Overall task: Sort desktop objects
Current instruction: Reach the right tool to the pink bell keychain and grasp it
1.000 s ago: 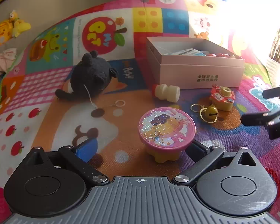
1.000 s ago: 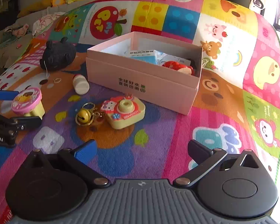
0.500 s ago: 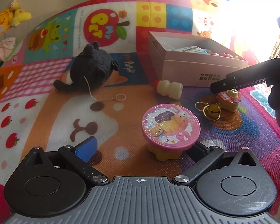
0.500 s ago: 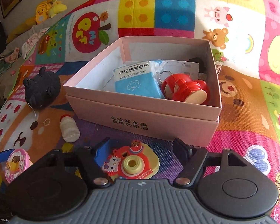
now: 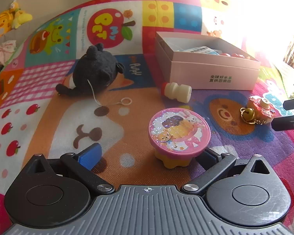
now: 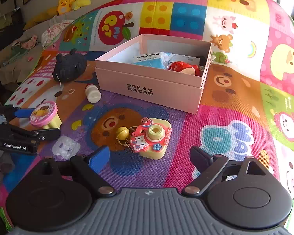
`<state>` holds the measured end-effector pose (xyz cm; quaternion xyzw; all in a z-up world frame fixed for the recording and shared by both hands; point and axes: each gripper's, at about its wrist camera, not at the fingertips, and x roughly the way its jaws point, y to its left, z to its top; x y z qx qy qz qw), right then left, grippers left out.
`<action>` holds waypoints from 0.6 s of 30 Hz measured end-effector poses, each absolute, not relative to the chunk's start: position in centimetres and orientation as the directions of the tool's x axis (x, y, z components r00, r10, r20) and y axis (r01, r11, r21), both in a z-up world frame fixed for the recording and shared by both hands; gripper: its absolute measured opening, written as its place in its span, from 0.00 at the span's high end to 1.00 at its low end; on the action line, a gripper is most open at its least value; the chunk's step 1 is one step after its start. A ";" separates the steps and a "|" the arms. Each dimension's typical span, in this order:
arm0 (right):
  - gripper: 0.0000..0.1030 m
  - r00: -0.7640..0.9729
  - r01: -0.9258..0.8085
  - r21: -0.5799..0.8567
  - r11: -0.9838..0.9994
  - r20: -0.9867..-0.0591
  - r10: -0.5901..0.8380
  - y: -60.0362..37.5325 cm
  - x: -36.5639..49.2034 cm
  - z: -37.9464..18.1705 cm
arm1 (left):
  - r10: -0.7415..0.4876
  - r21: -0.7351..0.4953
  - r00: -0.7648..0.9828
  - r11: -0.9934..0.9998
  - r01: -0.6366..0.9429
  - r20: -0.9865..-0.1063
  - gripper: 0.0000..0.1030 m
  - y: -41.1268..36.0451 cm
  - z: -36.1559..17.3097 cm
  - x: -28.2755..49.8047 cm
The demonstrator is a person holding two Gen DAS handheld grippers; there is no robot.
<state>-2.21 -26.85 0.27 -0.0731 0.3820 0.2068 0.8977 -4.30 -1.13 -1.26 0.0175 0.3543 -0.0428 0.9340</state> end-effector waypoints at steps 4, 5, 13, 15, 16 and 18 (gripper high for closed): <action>0.13 0.600 -0.438 0.075 0.896 -0.717 0.354 -26.2 -1.6 -0.5 | -0.067 0.002 0.745 0.996 0.092 -0.663 0.00 -1.1 -1.3 -4.3; 0.13 0.594 -0.435 0.093 0.896 -0.717 0.363 -25.8 -1.3 -0.8 | -0.066 0.003 0.745 0.996 0.091 -0.663 0.00 -1.2 -1.3 -4.3; 0.05 0.519 -0.565 0.244 0.788 -0.638 0.569 -23.9 -2.1 1.2 | -0.067 0.003 0.745 0.996 0.092 -0.664 0.00 -1.2 -1.3 -4.3; 0.00 0.620 -0.549 0.099 0.830 -0.618 0.484 -23.5 -2.6 1.8 | -0.067 0.003 0.745 0.996 0.092 -0.664 0.00 -1.2 -1.3 -4.3; 0.00 0.648 -0.541 0.042 0.840 -0.615 0.449 -23.4 -2.5 1.7 | -0.067 0.003 0.745 0.996 0.092 -0.664 0.00 -1.2 -1.3 -4.3; 0.00 0.658 -0.549 -0.021 0.836 -0.628 0.416 -23.3 -1.7 0.9 | -0.067 0.003 0.745 0.996 0.092 -0.664 0.00 -1.2 -1.3 -4.3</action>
